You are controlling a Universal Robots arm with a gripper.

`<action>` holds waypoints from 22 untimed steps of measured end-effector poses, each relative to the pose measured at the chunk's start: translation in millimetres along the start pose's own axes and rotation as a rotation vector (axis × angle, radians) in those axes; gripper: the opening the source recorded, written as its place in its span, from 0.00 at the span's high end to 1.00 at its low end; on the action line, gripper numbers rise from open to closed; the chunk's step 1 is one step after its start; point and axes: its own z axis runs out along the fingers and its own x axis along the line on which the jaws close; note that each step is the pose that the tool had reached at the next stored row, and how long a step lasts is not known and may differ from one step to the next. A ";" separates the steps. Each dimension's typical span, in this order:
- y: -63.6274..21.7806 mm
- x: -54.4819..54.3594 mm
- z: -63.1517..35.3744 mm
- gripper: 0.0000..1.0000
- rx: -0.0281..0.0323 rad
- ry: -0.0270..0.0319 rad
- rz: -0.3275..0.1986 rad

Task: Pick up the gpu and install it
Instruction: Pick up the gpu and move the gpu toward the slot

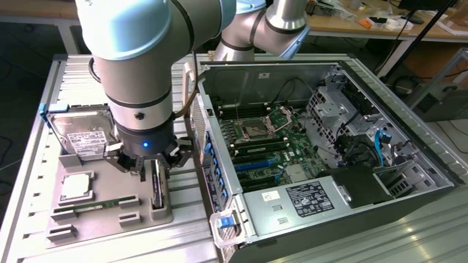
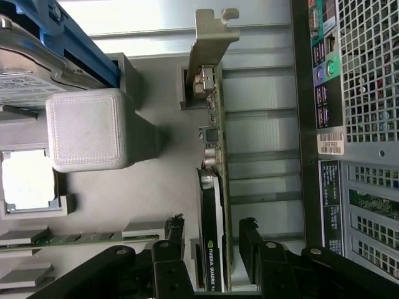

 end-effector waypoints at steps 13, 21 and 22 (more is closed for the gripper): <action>3.8 0.4 6.6 0.52 0.0001 0.0001 0.000; 3.8 0.5 8.1 0.52 0.0000 0.0001 0.000; 3.8 0.5 8.1 0.52 0.0000 0.0000 0.000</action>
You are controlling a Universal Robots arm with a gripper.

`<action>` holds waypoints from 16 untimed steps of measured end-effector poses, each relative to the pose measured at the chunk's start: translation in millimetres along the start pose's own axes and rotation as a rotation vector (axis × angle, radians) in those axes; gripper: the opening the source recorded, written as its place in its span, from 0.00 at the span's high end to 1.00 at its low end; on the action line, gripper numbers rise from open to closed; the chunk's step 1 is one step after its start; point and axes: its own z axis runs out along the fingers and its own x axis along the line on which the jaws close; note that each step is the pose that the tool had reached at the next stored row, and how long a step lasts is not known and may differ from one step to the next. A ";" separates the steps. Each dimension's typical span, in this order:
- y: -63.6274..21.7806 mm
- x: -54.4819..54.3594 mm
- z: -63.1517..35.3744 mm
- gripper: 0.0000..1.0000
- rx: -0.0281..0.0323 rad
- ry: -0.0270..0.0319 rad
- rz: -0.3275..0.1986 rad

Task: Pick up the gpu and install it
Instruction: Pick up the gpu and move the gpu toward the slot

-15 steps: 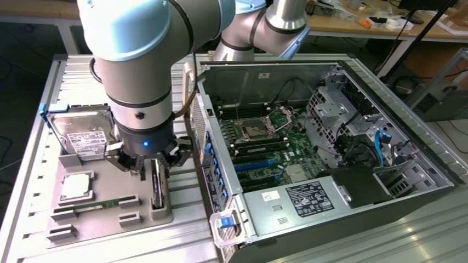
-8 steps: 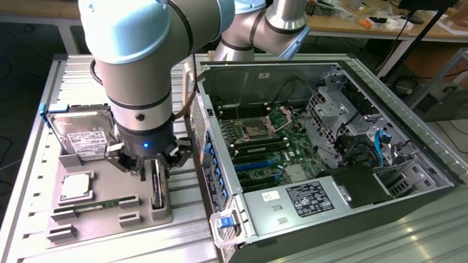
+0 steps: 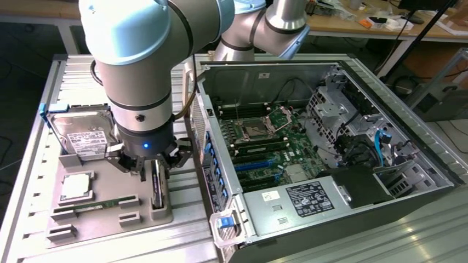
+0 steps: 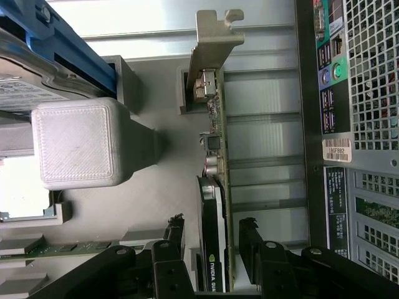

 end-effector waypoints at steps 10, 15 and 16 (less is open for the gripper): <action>0.0 0.0 0.0 0.72 0.0000 0.0000 0.000; 0.0 0.0 0.0 0.72 0.0001 0.0000 0.000; 0.0 0.0 0.0 0.73 0.0000 0.0000 0.000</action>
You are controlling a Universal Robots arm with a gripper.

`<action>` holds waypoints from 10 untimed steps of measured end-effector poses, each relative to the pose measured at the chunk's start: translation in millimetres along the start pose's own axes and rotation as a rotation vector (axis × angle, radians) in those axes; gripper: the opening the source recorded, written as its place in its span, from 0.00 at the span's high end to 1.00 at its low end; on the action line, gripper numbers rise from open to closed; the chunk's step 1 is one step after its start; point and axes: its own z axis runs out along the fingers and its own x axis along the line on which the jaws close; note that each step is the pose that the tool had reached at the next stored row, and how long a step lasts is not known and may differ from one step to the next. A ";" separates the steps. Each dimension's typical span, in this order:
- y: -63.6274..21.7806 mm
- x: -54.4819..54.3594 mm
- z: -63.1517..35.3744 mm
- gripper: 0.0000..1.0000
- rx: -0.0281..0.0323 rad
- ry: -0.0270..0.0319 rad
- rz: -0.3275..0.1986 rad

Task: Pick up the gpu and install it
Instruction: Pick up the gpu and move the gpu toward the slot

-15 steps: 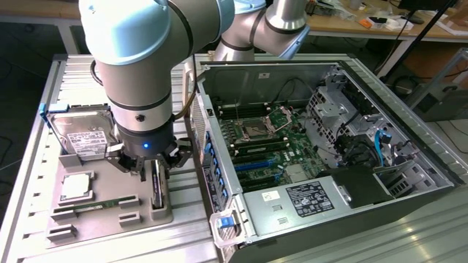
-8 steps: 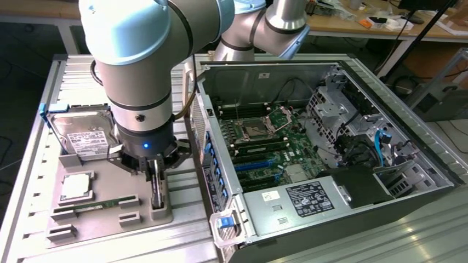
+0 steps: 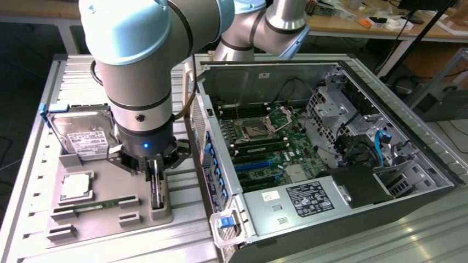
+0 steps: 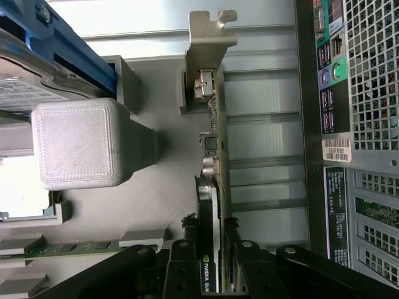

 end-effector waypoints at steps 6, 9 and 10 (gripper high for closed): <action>0.0 0.0 0.0 0.73 0.0000 0.0000 0.000; 0.0 0.0 0.0 0.73 0.0000 0.0000 0.000; 0.0 0.0 0.0 0.73 0.0000 0.0000 0.000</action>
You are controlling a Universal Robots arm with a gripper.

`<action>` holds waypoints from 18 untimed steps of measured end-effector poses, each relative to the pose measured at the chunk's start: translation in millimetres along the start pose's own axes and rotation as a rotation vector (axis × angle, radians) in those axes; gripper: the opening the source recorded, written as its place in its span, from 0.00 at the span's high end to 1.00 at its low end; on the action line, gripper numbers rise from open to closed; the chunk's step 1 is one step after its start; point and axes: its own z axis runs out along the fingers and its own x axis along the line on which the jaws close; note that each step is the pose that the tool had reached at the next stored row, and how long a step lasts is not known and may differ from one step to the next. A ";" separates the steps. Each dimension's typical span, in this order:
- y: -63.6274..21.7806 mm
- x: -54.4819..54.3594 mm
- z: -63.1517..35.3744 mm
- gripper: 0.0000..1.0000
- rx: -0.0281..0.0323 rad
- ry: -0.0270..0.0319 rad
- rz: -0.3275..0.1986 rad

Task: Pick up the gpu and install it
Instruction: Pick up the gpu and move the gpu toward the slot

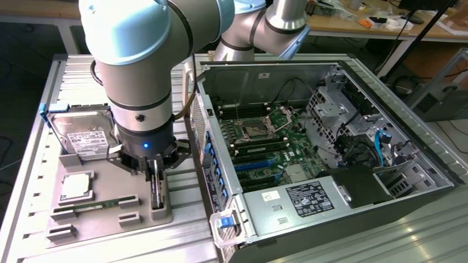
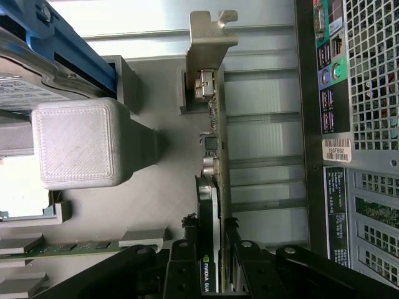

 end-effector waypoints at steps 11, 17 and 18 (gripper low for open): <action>0.0 0.0 -0.6 0.73 -0.0001 -0.0001 0.000; 0.1 -0.1 -2.9 0.73 0.0002 0.0002 0.000; 0.1 -0.1 -3.5 0.73 0.0001 0.0001 0.000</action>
